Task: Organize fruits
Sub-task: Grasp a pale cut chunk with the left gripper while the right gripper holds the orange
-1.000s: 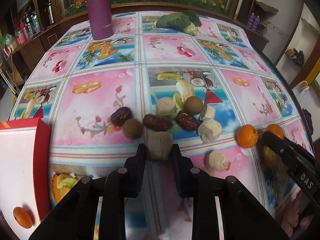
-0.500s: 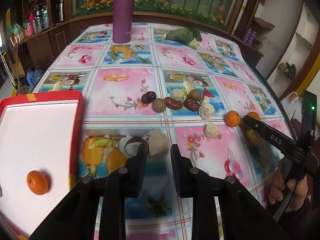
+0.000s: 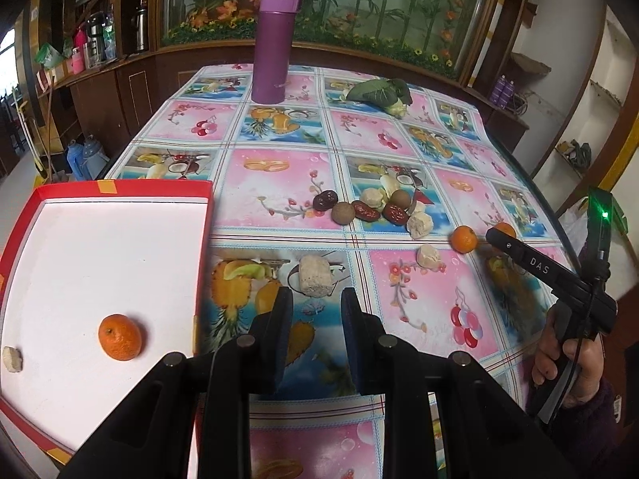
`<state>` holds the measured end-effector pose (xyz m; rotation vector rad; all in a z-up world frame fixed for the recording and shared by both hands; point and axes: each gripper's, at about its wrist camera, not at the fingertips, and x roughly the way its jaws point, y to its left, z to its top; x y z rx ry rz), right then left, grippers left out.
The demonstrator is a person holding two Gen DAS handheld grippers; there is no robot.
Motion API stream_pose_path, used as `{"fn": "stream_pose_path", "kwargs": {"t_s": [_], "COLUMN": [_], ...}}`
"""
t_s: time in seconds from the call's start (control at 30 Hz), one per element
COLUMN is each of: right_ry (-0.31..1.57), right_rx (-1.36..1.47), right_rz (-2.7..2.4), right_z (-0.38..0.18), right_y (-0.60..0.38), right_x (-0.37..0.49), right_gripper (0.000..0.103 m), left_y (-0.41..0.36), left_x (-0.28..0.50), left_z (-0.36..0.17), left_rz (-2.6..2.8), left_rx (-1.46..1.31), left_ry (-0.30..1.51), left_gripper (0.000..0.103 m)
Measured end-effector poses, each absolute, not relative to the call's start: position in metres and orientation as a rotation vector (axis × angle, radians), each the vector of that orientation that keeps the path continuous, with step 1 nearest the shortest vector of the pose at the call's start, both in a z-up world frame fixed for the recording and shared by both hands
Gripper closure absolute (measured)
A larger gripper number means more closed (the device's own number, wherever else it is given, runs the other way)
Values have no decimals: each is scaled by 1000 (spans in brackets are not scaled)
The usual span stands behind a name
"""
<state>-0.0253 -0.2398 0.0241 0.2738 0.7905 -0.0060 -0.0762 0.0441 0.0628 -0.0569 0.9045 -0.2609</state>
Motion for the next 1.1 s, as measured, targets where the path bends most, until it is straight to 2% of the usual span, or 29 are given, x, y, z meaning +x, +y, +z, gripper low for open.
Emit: {"fn": "stream_pose_path", "kwargs": {"t_s": [0.3,0.4,0.5,0.9,1.03,1.1], "right_ry": [792,789,787,782,780,779], "right_rx": [273,274,270,273,271,273], "right_rz": [-10,-10,-4,5,1,-1], "right_z": [25,25,25,26,26,27], "right_y": [-240,-241,-240,-240,-239,-239], "right_x": [-26,-26,-27,-28,-29,-28], "right_gripper": [67,67,67,67,67,67], "left_y": [47,52,53,39,36,36], "left_x": [-65,-60,-55,-23,-22,-23], "left_z": [44,38,35,14,14,13], "left_rz": [-219,-200,-222,-201,-191,-190], "left_rx": [-30,-31,-24,5,27,29], "left_ry": [955,966,974,1018,1002,996], "left_gripper": [78,64,60,61,76,78]}}
